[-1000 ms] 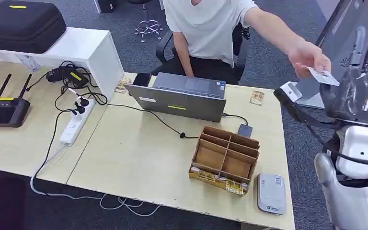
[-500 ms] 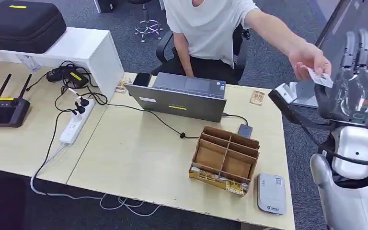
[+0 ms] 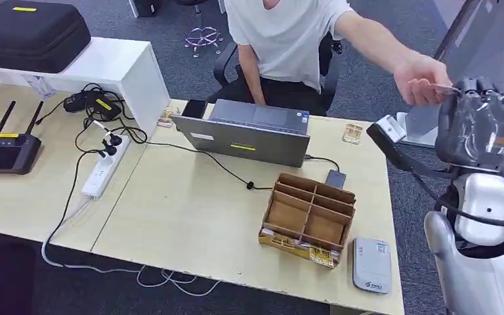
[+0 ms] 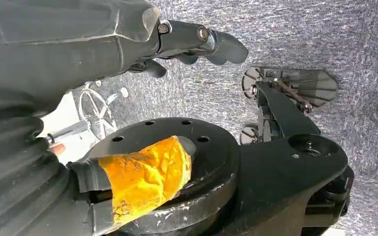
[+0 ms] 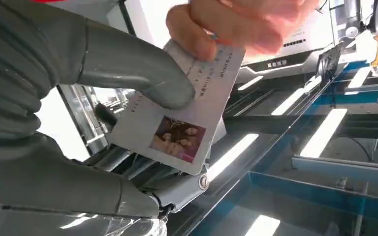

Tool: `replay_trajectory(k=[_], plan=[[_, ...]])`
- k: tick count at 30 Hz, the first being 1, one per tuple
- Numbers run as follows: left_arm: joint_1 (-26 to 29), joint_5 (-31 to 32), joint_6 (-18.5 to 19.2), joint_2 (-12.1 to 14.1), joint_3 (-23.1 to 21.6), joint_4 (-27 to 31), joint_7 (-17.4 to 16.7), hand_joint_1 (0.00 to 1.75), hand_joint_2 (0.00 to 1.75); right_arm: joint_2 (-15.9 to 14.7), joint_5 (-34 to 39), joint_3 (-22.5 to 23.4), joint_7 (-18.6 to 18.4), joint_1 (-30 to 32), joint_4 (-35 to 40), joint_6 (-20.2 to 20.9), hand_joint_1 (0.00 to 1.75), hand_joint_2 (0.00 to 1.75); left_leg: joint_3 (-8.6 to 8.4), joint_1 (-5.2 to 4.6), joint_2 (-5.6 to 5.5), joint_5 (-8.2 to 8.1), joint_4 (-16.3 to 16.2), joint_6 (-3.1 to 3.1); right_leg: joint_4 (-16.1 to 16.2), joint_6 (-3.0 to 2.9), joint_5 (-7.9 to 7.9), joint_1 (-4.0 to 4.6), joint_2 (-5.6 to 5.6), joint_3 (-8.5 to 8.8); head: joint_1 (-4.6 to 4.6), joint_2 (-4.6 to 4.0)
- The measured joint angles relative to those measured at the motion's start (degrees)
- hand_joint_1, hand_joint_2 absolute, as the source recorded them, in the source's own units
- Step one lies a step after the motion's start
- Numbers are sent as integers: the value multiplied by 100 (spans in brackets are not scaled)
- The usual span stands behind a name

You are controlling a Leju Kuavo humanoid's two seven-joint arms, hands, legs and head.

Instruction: Pass the card to the sensor for recognition and then transmit it.

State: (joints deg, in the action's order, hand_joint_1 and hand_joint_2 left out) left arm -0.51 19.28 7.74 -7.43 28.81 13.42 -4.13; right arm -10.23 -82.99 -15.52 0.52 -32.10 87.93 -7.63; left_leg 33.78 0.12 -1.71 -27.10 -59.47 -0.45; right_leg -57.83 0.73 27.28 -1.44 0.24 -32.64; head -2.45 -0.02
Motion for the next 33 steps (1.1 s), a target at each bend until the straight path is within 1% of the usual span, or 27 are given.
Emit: replay_trajectory(k=[7, 11, 15, 19, 22, 25, 27, 33], plan=[[-6, 103, 41, 13, 2, -2, 2, 0, 175, 28, 83, 0, 52, -1, -9, -28, 175, 175, 0, 0, 0, 0, 0, 0, 0, 0, 0, 0, 0, 0, 0, 0], [-11, 85, -42, 13, 4, -2, 61, 0, 175, 72, 230, 7, 107, 98, 59, -120, 175, 175, -2, 2, -1, 0, 0, 0, 0, 0, 0, 1, -1, -1, 0, 0], [-10, 2, -90, 4, 116, -2, 50, 0, 175, 74, 522, 76, 341, 645, 504, -478, 175, 175, 2, 2, -5, -2, 0, 0, 1, -1, 3, 2, -3, -1, 0, 0], [-13, -11, -98, -11, 190, -2, 50, 0, 175, 74, 586, 153, 404, 989, 804, -542, 175, 175, 2, 1, 3, -6, 1, 5, 1, -1, 3, 1, 3, -5, 0, 0], [-14, -50, -118, -18, 227, -2, 50, 0, 175, 74, 813, 225, 555, 1272, 1015, -630, 175, 175, 1, 2, -1, -6, 1, 5, 3, -1, 4, 1, -2, -6, 0, 0], [-4, -133, -177, -55, 343, -2, 50, 0, 175, 74, 1005, 395, 745, 1890, 1418, -904, 175, 175, 4, 2, -8, -6, 1, 5, 3, -3, 6, 2, -8, -4, 0, 0], [-5, -173, -212, -83, 420, -2, 48, 0, 175, 74, 1104, 516, 855, 2250, 1600, -1014, 175, 175, 5, 2, -5, -7, 2, 5, 3, -3, 7, 1, -6, -5, 0, 0], [-8, -238, -280, -148, 642, -2, 44, 0, 175, 96, 1270, 916, 1128, 3164, 1873, -1112, 175, 175, 6, 2, 0, -14, 3, 8, 3, -8, 12, 1, -3, -8, 2, 0]])
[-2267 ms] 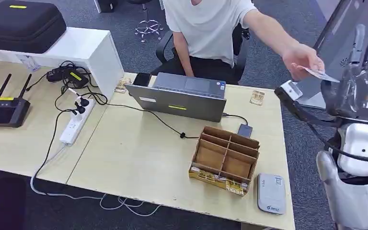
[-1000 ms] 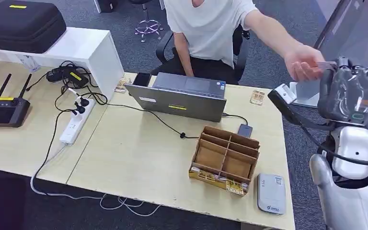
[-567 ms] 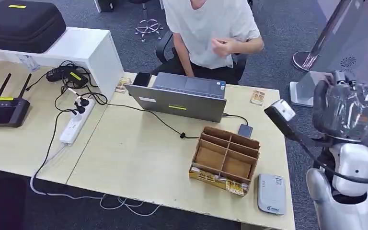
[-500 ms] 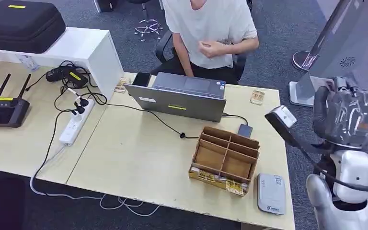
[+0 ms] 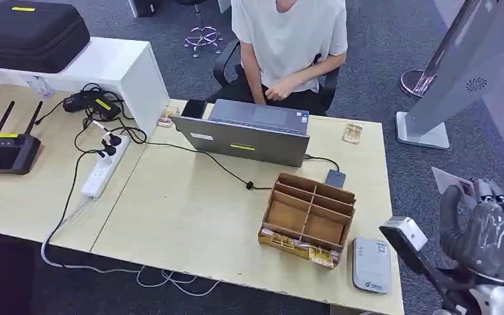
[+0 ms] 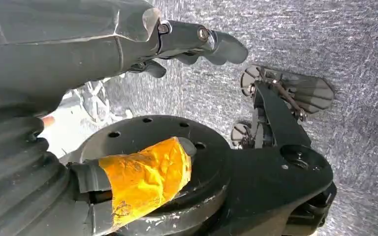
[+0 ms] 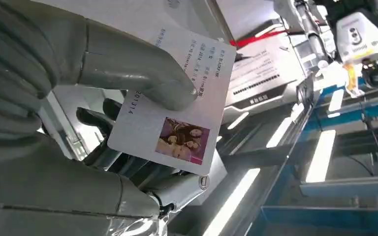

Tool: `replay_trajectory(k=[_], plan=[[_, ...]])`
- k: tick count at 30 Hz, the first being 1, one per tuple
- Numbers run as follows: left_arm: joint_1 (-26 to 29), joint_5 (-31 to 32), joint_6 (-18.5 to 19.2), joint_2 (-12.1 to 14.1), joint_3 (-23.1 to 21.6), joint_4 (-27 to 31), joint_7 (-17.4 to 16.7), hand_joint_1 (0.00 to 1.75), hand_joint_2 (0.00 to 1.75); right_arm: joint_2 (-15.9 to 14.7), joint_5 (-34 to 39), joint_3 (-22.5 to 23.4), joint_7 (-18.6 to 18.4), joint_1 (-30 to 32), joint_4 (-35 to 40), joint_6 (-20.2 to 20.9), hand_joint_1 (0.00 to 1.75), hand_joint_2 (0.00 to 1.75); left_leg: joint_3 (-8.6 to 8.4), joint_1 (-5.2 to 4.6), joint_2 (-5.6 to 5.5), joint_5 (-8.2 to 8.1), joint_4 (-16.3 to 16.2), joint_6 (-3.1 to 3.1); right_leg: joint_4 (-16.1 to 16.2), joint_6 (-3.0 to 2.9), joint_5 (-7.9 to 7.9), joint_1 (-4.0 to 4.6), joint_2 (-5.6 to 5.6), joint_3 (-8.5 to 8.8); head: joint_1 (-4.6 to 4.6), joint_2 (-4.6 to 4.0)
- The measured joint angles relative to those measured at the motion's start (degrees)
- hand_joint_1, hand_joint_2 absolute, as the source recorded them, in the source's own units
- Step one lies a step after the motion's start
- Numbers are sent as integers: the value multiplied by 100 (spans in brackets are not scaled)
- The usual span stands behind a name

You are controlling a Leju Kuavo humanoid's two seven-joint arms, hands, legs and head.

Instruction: Pass the card to the sensor for recognition and then transmit it.

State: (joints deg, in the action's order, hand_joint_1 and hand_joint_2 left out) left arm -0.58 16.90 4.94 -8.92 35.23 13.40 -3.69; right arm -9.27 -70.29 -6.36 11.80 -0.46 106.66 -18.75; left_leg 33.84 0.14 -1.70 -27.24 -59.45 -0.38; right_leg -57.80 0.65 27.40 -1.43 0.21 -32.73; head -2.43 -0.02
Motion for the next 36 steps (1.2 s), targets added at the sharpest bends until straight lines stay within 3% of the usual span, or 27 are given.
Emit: replay_trajectory(k=[13, 36], plan=[[-23, 120, 4, -61, 118, 0, 0, 0, 175, 396, -105, 217, 127, 923, -327, -186, 175, 175, -2, 2, 6, 0, 3, 1, -1, -2, 0, 2, 3, -1, -4, 0], [-73, 262, 103, -61, 129, 0, 28, 0, 175, 887, -289, 212, 64, 870, -1667, -254, 175, 175, -1, 2, 4, 1, 3, 1, -1, -2, 1, 2, 3, 0, -2, 0]])
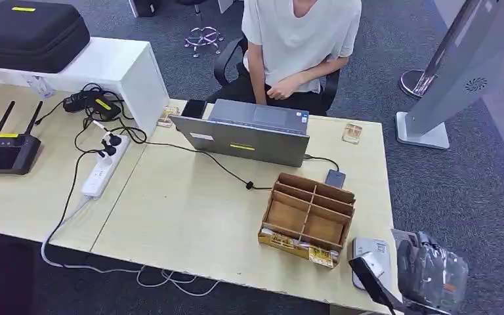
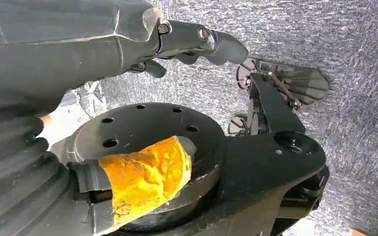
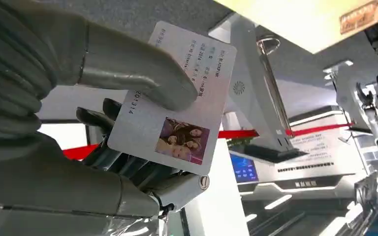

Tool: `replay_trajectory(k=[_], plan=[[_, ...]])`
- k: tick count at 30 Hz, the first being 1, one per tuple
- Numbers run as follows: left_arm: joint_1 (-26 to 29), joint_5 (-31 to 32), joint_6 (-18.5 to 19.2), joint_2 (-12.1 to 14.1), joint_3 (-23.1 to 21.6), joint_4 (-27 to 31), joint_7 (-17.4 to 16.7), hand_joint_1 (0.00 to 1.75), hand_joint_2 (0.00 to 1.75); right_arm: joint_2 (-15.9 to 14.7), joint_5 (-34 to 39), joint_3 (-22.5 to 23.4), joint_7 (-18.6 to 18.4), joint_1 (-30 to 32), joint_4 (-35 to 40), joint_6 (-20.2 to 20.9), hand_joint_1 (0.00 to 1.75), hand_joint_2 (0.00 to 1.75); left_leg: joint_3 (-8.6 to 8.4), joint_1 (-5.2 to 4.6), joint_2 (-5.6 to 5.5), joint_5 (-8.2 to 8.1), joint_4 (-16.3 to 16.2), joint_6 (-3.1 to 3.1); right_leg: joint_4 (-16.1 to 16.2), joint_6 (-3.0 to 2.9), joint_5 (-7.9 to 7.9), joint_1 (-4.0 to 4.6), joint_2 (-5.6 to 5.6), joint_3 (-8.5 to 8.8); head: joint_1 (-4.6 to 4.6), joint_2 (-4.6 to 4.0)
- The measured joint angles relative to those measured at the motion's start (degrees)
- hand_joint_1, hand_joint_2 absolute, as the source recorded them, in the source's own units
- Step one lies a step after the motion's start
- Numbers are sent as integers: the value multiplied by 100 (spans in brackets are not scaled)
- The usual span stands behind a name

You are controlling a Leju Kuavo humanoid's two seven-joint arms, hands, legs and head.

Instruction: Pass the card to the sensor for recognition and then transmit it.

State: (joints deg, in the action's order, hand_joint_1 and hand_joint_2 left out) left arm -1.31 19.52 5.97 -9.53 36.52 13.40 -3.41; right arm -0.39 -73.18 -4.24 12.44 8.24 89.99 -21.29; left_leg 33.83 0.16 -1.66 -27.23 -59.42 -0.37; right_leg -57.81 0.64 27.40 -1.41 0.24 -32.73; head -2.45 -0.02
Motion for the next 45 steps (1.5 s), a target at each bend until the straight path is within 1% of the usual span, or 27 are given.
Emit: replay_trajectory(k=[7, 17, 33, 39, 43, 45], plan=[[-5, 20, 11, 0, 44, 0, 17, 0, 175, 107, 175, 2, 63, -49, -354, 4, 175, 175, 0, 0, 0, 0, 0, 0, 0, 0, 0, 0, 0, 0, 0, 0], [-11, 68, 22, -2, 85, 0, 20, 0, 175, 201, 195, -2, 114, -93, -790, 4, 175, 175, 0, 0, 0, 0, 0, 0, 0, 0, 0, 0, 0, 0, 0, 0], [-22, 177, 70, -2, 92, 0, 48, 0, 175, 232, 221, -7, 149, -261, -1224, -20, 175, 175, 0, 0, 0, 0, 0, 0, 0, 0, 0, 0, 0, 0, 0, 0], [-32, 300, 116, -2, 92, 0, 48, 0, 175, 234, 153, -9, 103, -511, -1277, 15, 175, 175, 1, 0, 1, 1, 0, 0, -1, -1, -1, 0, 1, 0, 0, 0], [-48, 369, 144, 0, 92, 0, 48, 0, 175, 236, 57, -20, -88, -827, -990, 297, 175, 175, -1, 0, 1, 3, 0, 3, -1, -2, -2, 0, 2, 0, 0, 0], [-52, 378, 153, 0, 92, 0, 48, 0, 175, 236, 46, -20, -120, -931, -894, 334, 175, 175, -1, 0, -2, 3, -1, 3, -1, -2, -2, 0, 0, 1, 2, 0]])
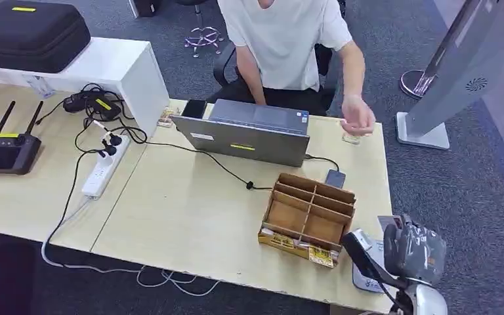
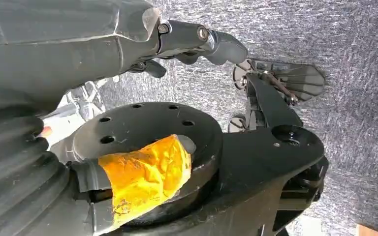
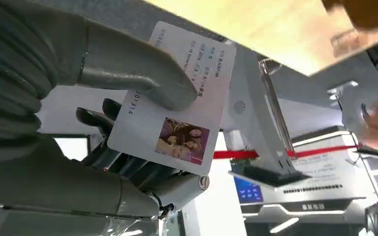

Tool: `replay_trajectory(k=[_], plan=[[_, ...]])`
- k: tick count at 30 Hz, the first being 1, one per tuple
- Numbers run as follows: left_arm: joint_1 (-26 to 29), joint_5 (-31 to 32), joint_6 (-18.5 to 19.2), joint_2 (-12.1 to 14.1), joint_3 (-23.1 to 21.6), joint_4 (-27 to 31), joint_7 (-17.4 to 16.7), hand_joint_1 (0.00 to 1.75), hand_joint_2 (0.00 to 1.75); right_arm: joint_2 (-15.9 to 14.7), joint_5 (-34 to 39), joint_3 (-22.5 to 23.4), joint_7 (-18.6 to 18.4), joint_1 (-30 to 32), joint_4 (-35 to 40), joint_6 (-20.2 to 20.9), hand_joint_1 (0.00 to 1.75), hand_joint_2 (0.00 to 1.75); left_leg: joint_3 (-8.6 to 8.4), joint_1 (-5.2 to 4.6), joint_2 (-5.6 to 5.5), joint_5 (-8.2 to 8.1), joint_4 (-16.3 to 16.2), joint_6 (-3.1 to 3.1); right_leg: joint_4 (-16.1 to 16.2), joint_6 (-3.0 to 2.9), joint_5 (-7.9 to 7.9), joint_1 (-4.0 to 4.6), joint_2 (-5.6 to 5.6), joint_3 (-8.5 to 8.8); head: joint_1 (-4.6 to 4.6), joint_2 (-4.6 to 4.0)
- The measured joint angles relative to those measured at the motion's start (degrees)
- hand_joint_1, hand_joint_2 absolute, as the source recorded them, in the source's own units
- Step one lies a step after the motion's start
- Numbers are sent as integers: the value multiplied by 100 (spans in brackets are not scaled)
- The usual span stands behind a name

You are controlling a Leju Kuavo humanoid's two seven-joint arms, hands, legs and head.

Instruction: Pass the card to the sensor for recognition and then transmit it.

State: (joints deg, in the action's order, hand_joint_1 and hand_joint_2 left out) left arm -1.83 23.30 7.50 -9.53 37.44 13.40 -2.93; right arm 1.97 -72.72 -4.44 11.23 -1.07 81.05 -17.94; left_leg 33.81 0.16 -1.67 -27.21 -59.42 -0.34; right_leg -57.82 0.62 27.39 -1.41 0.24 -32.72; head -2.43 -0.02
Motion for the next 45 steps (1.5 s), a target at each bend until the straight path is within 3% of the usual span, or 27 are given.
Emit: replay_trajectory(k=[9, 12, 16, 21, 26, 32, 33, 45], plan=[[-4, 57, 28, 0, 0, 0, 0, 0, 175, 0, -15, -35, -2, -153, 232, -20, 175, 175, 9, 0, 3, -1, 1, 0, -1, 0, 0, 0, 2, -4, -2, 0], [-10, 164, 63, 9, 0, 0, 0, 0, 175, -2, -48, -74, -217, -643, 448, 302, 175, 175, 10, 0, 17, 2, 1, 2, -3, -2, -4, -1, 13, -10, -2, 0], [-38, 347, 140, 33, 0, 0, 2, 0, 175, -2, -238, -188, -679, -1767, 546, 858, 175, 175, 11, 0, 28, 21, 0, 4, -5, -4, -24, 0, 27, -18, 0, 0], [-54, 448, 162, 66, 0, 0, 2, 0, 175, 26, -505, -416, -1043, -2898, 183, 1106, 175, 175, 12, 2, 24, 27, 0, 8, -7, -5, -30, 1, 24, -20, -2, 0], [-55, 483, 162, 83, 0, 0, 2, 0, 175, 105, -658, -645, -1126, -3362, -201, 1108, 175, 175, 13, 2, 22, 27, 0, 8, -8, -5, -29, 1, 24, -21, -2, 0], [-54, 511, 157, 112, 0, 0, -7, 0, 175, 138, -695, -772, -1139, -3488, -435, 1104, 175, 175, 21, 2, 19, 26, 0, 8, -8, -5, -28, 1, 22, -26, -2, 0], [-54, 516, 157, 116, 0, 0, -9, 0, 175, 140, -699, -796, -1139, -3496, -466, 1099, 0, 175, 21, 2, 19, 26, 0, 8, -8, -5, -28, 1, 22, -26, 0, 0], [-54, 560, 74, 177, 0, 0, -77, 0, 175, 173, -769, -999, -1134, -3551, -778, 1005, 0, 175, 22, 2, 19, 26, 0, 8, -8, -5, -29, 1, 22, -29, -2, 0]])
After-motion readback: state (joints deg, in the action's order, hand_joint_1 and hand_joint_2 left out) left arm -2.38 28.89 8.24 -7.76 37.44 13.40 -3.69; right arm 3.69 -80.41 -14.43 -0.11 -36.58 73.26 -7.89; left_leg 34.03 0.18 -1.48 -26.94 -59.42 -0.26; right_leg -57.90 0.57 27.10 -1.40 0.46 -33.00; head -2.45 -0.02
